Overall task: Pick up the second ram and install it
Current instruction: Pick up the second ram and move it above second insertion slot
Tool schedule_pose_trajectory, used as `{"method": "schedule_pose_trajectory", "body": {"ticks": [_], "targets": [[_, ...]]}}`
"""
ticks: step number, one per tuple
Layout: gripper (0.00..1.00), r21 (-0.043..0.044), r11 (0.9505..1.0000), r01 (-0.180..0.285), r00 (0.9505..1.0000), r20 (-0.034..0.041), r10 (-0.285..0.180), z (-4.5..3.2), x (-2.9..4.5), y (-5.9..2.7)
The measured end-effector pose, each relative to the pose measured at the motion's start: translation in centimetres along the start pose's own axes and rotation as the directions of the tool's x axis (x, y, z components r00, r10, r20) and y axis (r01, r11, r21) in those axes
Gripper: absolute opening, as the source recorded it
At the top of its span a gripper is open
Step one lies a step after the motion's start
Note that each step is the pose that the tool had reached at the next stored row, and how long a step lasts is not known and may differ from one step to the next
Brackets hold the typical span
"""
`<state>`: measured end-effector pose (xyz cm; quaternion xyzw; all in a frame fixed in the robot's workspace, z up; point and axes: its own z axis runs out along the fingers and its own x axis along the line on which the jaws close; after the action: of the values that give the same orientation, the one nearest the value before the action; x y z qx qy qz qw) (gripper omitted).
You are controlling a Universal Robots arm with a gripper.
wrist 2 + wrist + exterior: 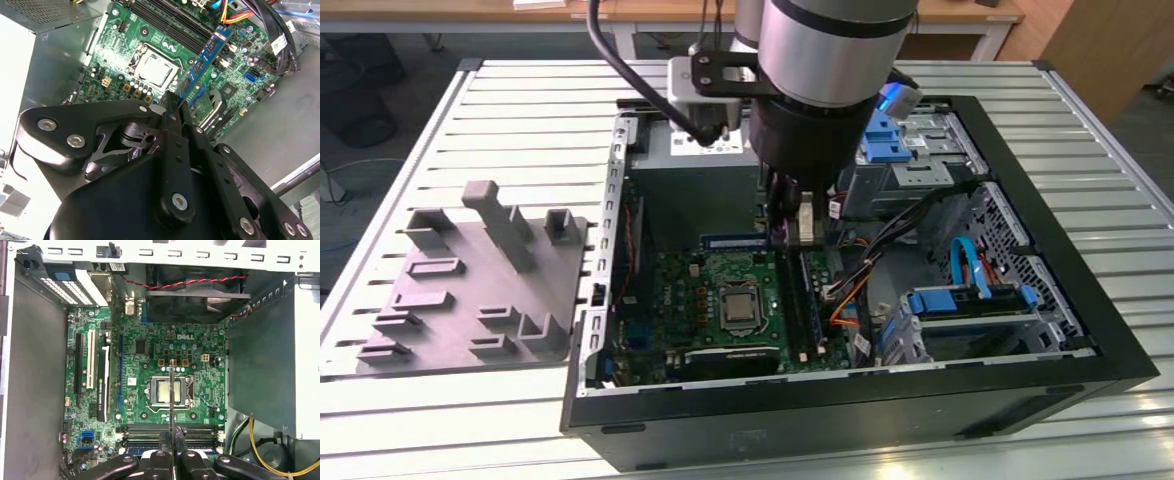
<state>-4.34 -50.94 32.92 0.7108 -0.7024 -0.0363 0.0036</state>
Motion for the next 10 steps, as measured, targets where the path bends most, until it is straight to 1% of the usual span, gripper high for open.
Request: {"method": "schedule_pose_trajectory", "body": {"ticks": [10], "targets": [[0.14, 0.0, 1.0, 0.0, 1.0, -0.0001, 0.0, 0.4, 0.02, -0.1]]}}
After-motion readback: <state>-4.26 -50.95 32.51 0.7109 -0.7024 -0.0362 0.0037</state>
